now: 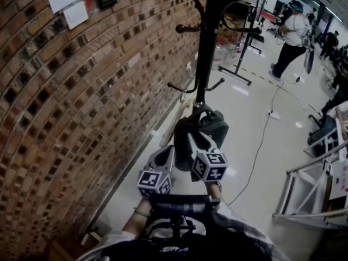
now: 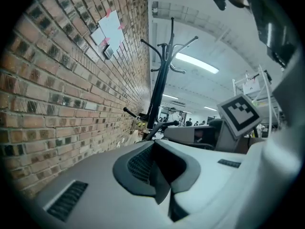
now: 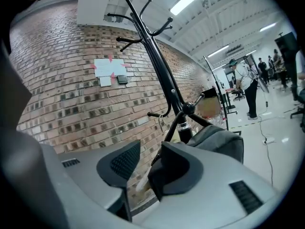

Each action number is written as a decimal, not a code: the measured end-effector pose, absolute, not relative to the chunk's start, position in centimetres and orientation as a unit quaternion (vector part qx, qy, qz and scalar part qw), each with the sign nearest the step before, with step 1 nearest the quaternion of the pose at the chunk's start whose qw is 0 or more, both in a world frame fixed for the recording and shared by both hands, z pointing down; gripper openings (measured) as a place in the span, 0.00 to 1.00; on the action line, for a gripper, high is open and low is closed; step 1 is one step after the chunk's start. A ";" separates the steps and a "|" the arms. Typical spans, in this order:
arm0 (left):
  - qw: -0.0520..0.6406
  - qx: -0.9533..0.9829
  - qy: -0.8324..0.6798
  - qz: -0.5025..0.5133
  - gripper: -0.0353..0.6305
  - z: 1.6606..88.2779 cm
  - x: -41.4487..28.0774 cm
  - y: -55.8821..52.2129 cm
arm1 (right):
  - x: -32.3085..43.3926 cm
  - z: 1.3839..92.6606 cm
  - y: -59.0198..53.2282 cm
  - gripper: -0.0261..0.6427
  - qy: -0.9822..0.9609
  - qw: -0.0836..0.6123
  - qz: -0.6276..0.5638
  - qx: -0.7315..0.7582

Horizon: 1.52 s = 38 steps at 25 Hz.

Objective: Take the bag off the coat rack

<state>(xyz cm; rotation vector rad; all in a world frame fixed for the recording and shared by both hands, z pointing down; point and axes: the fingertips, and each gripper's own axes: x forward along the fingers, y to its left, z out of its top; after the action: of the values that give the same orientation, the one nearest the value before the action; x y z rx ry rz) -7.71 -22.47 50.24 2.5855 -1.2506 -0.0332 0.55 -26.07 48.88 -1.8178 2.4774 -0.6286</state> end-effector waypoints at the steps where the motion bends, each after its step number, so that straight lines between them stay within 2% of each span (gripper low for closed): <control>1: 0.136 0.892 -0.430 -0.011 0.06 50.3 -7.6 -22.7 | 0.7 48.6 -26.7 0.23 0.784 0.005 -0.202 -0.586; 15: 0.143 0.876 -0.461 -0.012 0.06 50.2 -8.7 -26.7 | 2.6 49.9 -33.7 0.28 0.728 0.004 -0.259 -0.635; 30: 0.132 0.866 -0.482 -0.013 0.06 49.9 -10.2 -29.3 | 4.2 49.8 -35.8 0.28 0.666 -0.003 -0.254 -0.702; 32: 0.133 0.864 -0.485 -0.013 0.06 49.9 -10.4 -29.5 | 4.8 49.8 -36.1 0.18 0.654 -0.009 -0.242 -0.717; 38: 0.136 0.860 -0.492 -0.014 0.06 49.6 -10.6 -30.4 | 4.5 49.1 -36.3 0.15 0.680 0.028 -0.249 -0.689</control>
<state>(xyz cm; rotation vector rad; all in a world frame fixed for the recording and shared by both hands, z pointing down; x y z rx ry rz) -10.57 -30.39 49.64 2.4898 -1.4247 -0.0402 4.50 -36.26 49.14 -2.1268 2.0981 -0.7680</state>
